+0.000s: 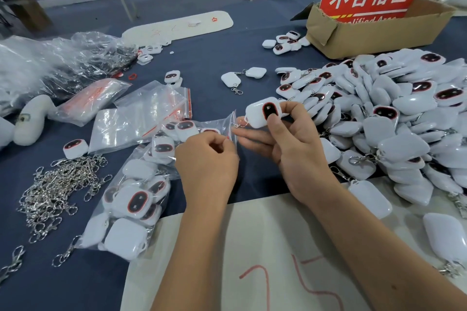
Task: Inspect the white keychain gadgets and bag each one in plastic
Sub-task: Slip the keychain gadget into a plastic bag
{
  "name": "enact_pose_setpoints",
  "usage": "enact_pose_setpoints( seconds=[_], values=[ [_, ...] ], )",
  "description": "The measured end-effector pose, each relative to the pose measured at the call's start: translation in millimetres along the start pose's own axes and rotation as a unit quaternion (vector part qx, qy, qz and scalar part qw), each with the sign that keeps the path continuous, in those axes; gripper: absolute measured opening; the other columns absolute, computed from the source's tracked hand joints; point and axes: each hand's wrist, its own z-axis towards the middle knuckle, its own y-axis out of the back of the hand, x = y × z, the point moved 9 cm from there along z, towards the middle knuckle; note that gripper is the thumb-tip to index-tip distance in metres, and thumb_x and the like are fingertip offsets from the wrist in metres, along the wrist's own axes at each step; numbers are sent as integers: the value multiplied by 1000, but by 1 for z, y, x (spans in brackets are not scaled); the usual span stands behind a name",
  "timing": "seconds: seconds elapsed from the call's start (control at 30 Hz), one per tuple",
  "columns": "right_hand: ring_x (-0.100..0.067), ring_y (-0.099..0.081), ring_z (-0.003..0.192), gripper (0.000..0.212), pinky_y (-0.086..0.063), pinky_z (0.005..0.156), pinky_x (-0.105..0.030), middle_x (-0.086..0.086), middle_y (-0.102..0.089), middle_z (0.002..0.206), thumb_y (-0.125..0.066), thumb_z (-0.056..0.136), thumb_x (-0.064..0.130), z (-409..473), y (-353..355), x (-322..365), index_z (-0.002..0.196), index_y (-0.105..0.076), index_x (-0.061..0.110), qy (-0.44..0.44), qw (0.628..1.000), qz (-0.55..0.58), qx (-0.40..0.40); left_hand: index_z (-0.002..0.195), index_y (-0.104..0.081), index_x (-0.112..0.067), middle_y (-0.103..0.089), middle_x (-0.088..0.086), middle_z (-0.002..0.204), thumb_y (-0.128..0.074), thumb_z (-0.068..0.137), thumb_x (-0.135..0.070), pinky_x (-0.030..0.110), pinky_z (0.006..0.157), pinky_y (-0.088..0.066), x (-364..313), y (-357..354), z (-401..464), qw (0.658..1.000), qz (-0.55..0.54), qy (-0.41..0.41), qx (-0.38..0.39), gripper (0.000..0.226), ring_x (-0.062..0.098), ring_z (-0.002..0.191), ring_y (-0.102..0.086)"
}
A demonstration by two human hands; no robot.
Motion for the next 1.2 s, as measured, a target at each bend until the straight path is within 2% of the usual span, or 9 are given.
enact_pose_setpoints(
  seconds=[0.13, 0.33, 0.5, 0.63, 0.77, 0.93, 1.07, 1.13, 1.2],
  values=[
    [-35, -77, 101, 1, -62, 87, -34, -11, -77, 99, -45, 111, 6, -2, -2, -2, 110, -46, 6, 18, 999, -41, -4, 64, -71, -21, -67, -13, 63, -68, 80, -19, 23, 61, -48, -9, -7, -4, 998, -32, -43, 37, 16, 9, 66, -64],
    [-28, -78, 89, 5, -64, 82, -39, -9, -77, 92, -56, 107, 8, -2, 4, -6, 103, -52, 9, 8, 986, -164, -30, 67, -71, -26, -68, -12, 66, -72, 82, -14, 16, 66, -48, -10, 14, -8, 993, -69, -32, -89, 19, 5, 66, -65],
    [-17, -68, 66, 13, -59, 72, -35, 1, -75, 75, -61, 102, 6, -5, -11, -7, 106, -67, 16, 42, 932, -358, 36, 69, -66, -14, -62, -3, 73, -74, 80, -4, 13, 66, -43, -37, 24, -17, 978, -32, -162, -124, 17, 11, 64, -57],
    [-27, -70, 74, 18, -58, 70, -37, -2, -76, 80, -62, 97, -2, -5, -12, -2, 98, -74, 12, 66, 933, -353, 25, 69, -65, -9, -57, 0, 71, -76, 82, -1, 31, 58, -44, -54, 16, -30, 958, -30, -261, -116, 18, 15, 59, -50],
    [-12, -73, 69, 16, -57, 67, -29, 5, -76, 76, -75, 91, 8, -1, 10, -8, 90, -65, 21, 53, 928, -365, -51, 70, -66, -10, -55, -1, 72, -76, 81, 2, 25, 57, -42, -57, 10, -32, 955, -61, -277, -93, 20, 11, 60, -49],
    [-8, -68, 86, 32, -59, 82, -44, 9, -76, 87, -60, 95, -1, -2, -17, -13, 90, -78, 25, 67, 945, -313, 65, 70, -66, -12, -55, -3, 71, -77, 79, 4, 17, 60, -41, -55, 10, -30, 958, -66, -263, -97, 21, 10, 64, -52],
    [-3, -69, 80, 22, -57, 73, -32, 12, -76, 85, -66, 91, -3, -8, -8, 13, 91, -79, 14, 184, 879, -437, -45, 72, -68, -13, -57, -3, 70, -77, 82, 1, 16, 61, -41, -51, 13, -28, 960, -81, -248, -104, 19, 10, 66, -55],
    [-1, -62, 72, 22, -51, 67, -21, 17, -67, 80, -63, 91, -7, -8, -13, 13, 88, -76, 11, 181, 861, -474, -17, 72, -68, -13, -57, -3, 71, -77, 82, 0, 14, 62, -41, -51, 13, -28, 960, -80, -247, -102, 18, 9, 66, -55],
    [-9, -57, 67, 19, -49, 61, -30, 10, -65, 75, -60, 91, -8, -7, -21, -2, 83, -70, 6, 132, 847, -511, 56, 72, -68, -13, -56, -4, 71, -76, 82, 0, 13, 62, -40, -51, 11, -27, 962, -79, -243, -97, 19, 10, 66, -55]
  ],
)
